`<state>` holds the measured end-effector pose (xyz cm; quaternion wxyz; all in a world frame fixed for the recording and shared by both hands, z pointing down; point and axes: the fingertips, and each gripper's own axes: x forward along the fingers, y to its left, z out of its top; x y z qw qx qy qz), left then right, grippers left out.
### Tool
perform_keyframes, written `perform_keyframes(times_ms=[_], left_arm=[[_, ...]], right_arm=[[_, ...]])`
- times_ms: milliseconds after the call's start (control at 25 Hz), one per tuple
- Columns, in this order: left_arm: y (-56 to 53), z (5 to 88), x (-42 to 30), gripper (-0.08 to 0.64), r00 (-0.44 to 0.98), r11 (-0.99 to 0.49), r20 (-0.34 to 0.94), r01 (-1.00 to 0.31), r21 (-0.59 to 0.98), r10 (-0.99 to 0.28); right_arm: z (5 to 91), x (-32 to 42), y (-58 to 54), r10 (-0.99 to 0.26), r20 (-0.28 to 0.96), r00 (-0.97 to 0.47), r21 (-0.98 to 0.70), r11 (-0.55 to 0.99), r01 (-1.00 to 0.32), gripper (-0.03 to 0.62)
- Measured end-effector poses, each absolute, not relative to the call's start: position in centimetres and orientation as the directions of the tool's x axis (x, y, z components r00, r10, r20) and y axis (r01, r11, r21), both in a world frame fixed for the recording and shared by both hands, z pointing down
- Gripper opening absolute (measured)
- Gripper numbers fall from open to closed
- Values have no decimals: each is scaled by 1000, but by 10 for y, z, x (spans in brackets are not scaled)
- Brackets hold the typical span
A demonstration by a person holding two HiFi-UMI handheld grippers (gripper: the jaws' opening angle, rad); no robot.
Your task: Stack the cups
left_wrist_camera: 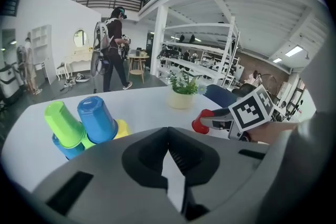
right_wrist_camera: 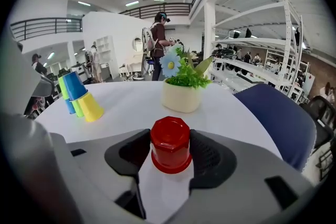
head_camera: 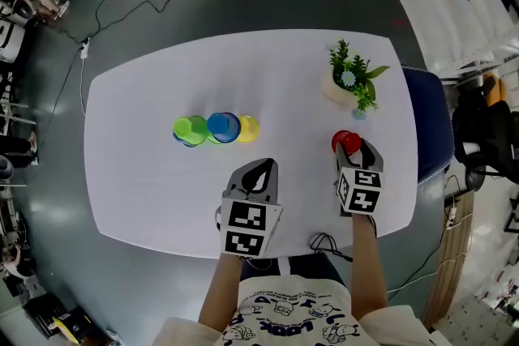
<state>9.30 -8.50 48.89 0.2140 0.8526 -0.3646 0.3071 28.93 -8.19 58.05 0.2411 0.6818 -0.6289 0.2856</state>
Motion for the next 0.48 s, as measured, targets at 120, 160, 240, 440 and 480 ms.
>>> perform_keyframes(times_ms=[120, 160, 240, 440, 480], left_arm=[[-86, 492, 88, 14, 533, -620, 679, -771, 144, -505], [-86, 492, 86, 14, 529, -612, 678, -778, 146, -510], [-86, 490, 80, 14, 524, -592, 671, -791, 156, -524], [-89, 476, 59, 14, 506, -537, 646, -826, 173, -571], [-90, 472, 54, 14, 501, -527, 641, -832, 173, -581]], right_arm=[[581, 287, -82, -719, 694, 32, -32, -75, -997, 250], [580, 285, -83, -721, 693, 24, -33, -66, -997, 250], [574, 279, -83, -725, 689, 7, -36, -45, -998, 250], [548, 261, -87, -743, 668, -34, -38, 12, -999, 249], [541, 256, -90, -748, 662, -43, -39, 23, -999, 249]])
